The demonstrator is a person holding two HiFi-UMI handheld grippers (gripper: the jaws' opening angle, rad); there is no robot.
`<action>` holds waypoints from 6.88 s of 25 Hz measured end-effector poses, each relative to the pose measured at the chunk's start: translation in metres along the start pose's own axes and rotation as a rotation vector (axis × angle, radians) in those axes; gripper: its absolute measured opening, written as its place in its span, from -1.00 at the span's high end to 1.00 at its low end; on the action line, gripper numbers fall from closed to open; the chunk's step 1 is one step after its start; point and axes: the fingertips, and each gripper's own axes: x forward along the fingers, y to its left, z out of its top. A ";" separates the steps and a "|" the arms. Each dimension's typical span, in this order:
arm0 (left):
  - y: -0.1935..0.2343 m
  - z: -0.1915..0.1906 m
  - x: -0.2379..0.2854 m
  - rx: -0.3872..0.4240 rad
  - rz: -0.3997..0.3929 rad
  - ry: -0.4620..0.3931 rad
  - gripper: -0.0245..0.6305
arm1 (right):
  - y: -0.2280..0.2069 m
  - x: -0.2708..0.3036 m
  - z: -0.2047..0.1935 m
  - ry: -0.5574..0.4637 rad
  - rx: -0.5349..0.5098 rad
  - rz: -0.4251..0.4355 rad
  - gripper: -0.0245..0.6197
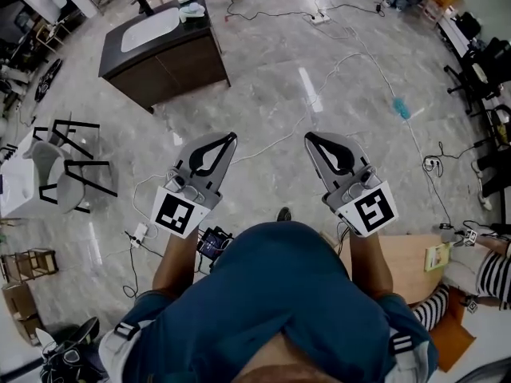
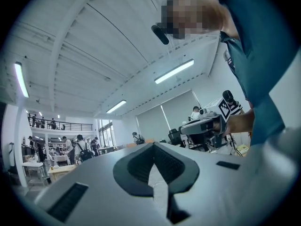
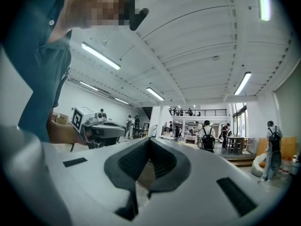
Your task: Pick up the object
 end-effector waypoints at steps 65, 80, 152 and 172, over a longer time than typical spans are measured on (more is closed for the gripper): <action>0.284 -0.087 0.227 0.016 0.163 0.070 0.91 | -0.278 0.266 -0.091 -0.018 0.074 0.154 0.88; 0.370 -0.113 0.248 -0.008 0.134 0.060 0.91 | -0.308 0.347 -0.117 0.011 0.060 0.131 0.88; 0.769 -0.299 0.297 -0.111 0.237 0.163 0.91 | -0.416 0.771 -0.246 0.108 0.176 0.240 0.88; 0.861 -0.389 0.352 -0.170 0.354 0.295 0.91 | -0.463 0.880 -0.333 0.173 0.245 0.436 0.88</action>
